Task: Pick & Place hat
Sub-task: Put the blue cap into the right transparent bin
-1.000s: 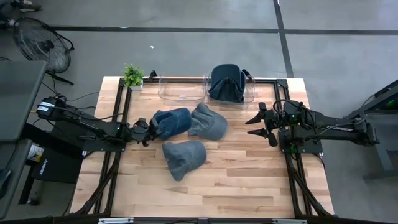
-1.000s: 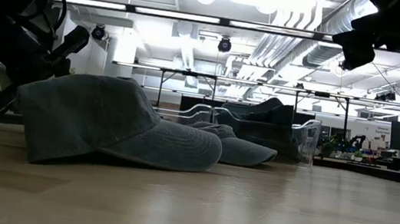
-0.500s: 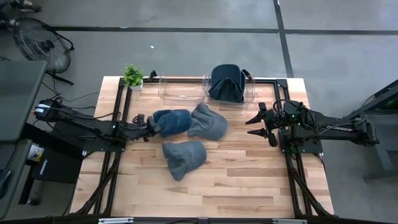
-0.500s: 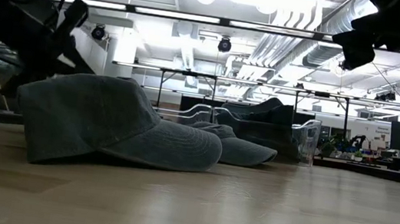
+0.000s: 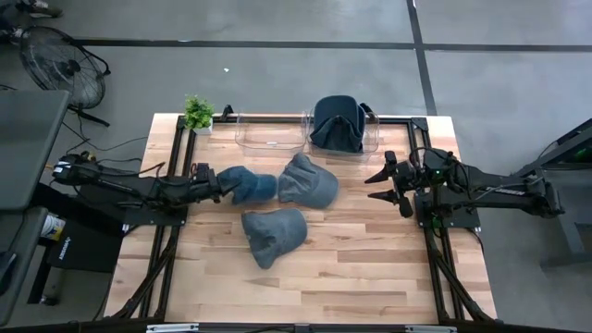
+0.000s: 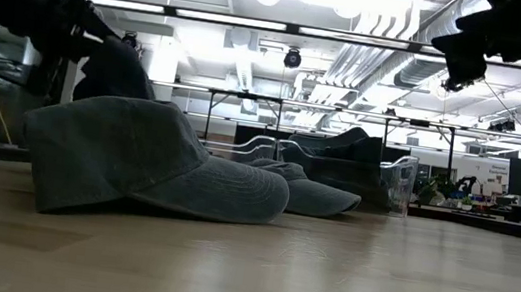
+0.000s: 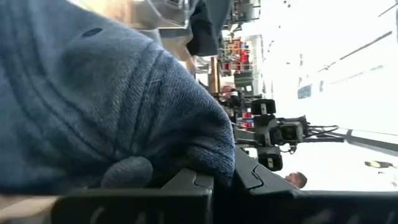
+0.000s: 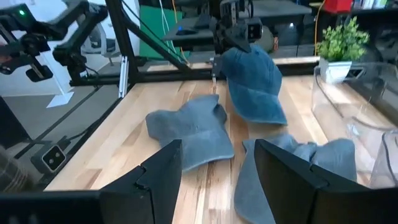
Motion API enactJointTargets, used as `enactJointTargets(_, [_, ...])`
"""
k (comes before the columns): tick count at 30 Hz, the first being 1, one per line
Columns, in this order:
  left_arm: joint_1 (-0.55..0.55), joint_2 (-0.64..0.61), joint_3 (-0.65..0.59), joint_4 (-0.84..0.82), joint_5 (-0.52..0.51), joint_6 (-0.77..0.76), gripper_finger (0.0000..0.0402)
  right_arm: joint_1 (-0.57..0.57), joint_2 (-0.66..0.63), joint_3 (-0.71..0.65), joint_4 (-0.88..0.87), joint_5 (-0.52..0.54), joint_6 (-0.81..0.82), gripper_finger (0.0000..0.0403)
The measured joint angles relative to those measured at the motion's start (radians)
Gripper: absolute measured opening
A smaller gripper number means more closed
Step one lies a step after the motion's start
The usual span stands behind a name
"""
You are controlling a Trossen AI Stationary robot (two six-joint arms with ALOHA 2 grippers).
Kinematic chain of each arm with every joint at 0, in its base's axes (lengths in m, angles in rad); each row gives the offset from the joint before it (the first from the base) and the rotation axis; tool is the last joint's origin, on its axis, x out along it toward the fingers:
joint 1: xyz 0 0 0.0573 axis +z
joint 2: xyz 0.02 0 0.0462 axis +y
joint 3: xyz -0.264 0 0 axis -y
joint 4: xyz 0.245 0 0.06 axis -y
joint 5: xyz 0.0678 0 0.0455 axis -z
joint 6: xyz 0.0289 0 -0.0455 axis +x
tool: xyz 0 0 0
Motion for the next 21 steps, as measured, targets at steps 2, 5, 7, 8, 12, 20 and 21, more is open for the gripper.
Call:
enactJointTargets(2, [0.000, -0.011, 0.000, 0.000, 0.001, 0.004, 0.0001, 0.000, 0.000, 0.000, 0.024, 0.000, 0.000, 0.0195])
enactJointTargets(5, [0.000, -0.014, 0.000, 0.000, 0.006, 0.004, 0.0001, 0.000, 0.001, 0.000, 0.058, 0.003, 0.000, 0.0195])
enactJointTargets(7, [0.000, -0.014, 0.000, 0.000, 0.020, 0.004, 0.0001, 0.000, 0.001, 0.000, 0.059, 0.044, -0.007, 0.0195])
enactJointTargets(8, [0.000, -0.014, 0.000, 0.000, 0.026, 0.004, 0.0001, 0.000, 0.001, 0.000, 0.059, 0.077, -0.016, 0.0195])
enactJointTargets(12, [0.000, -0.014, 0.024, -0.002, 0.030, 0.034, 0.0001, 0.000, 0.020, 0.000, 0.084, 0.144, -0.023, 0.0195])
enactJointTargets(20, [0.000, -0.014, 0.080, -0.008, 0.051, 0.128, 0.0001, 0.000, 0.140, 0.000, 0.166, 0.179, -0.049, 0.0195])
enactJointTargets(21, [0.000, -0.014, 0.085, -0.009, 0.057, 0.142, 0.0001, 0.000, 0.157, 0.000, 0.194, 0.172, -0.048, 0.0195])
